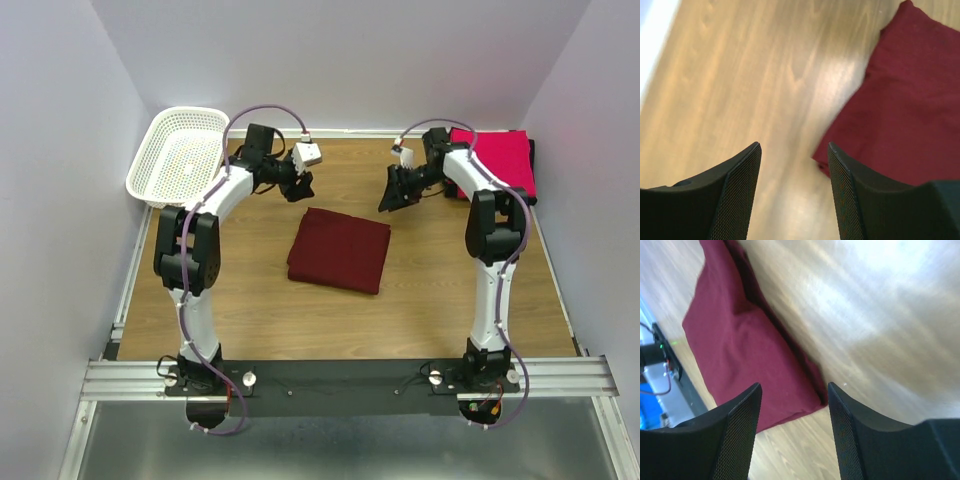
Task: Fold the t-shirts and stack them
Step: Smooth out wrinkles on the folded tshirt
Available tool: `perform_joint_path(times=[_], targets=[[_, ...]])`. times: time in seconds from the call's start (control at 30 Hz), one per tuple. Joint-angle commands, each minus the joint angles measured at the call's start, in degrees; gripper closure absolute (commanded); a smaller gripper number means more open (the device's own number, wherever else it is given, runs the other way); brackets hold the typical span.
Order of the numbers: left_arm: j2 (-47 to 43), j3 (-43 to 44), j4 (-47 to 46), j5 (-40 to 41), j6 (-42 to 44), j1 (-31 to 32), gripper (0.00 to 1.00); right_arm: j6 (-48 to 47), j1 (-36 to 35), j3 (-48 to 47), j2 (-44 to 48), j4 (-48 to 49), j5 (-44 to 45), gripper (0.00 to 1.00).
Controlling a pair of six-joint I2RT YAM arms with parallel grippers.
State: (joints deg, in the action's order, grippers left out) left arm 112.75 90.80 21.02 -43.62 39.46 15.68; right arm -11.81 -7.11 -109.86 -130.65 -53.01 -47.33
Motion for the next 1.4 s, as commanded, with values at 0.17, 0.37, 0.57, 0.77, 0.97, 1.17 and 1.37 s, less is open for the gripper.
perform_joint_path(times=[0.17, 0.37, 0.57, 0.77, 0.97, 1.17, 1.37], targets=[[8.18, 0.25, -0.80, -7.71, -15.64, -2.32, 0.37, -2.07, -1.50, 5.53, -1.01, 1.60, -0.65, 0.38], [12.58, 3.06, -0.71, -8.32, -17.75, -2.59, 0.37, -2.34, -1.59, 7.03, -1.27, 1.60, -1.80, 0.43], [14.17, 3.24, -0.27, -9.56, -18.02, -2.67, 0.37, -2.69, -1.50, 10.02, 0.13, 1.51, -3.47, 0.48], [15.04, 3.15, -0.71, -11.14, -19.07, -2.67, 0.44, -2.78, -1.50, 11.16, 1.54, 1.51, -4.17, 0.52], [15.75, 3.33, -0.62, -12.90, -19.95, -3.20, 0.79, -2.42, -1.50, 11.07, 2.15, 1.42, -2.94, 0.65], [15.05, 2.27, -1.59, -13.07, -21.26, -5.04, 1.00, -2.16, -1.50, 10.55, 4.26, 1.07, -0.57, 0.80], [13.73, 1.48, -3.17, -11.14, -21.53, -6.01, 1.00, -2.42, -1.50, 9.93, 7.95, -1.21, 0.66, 0.99]])
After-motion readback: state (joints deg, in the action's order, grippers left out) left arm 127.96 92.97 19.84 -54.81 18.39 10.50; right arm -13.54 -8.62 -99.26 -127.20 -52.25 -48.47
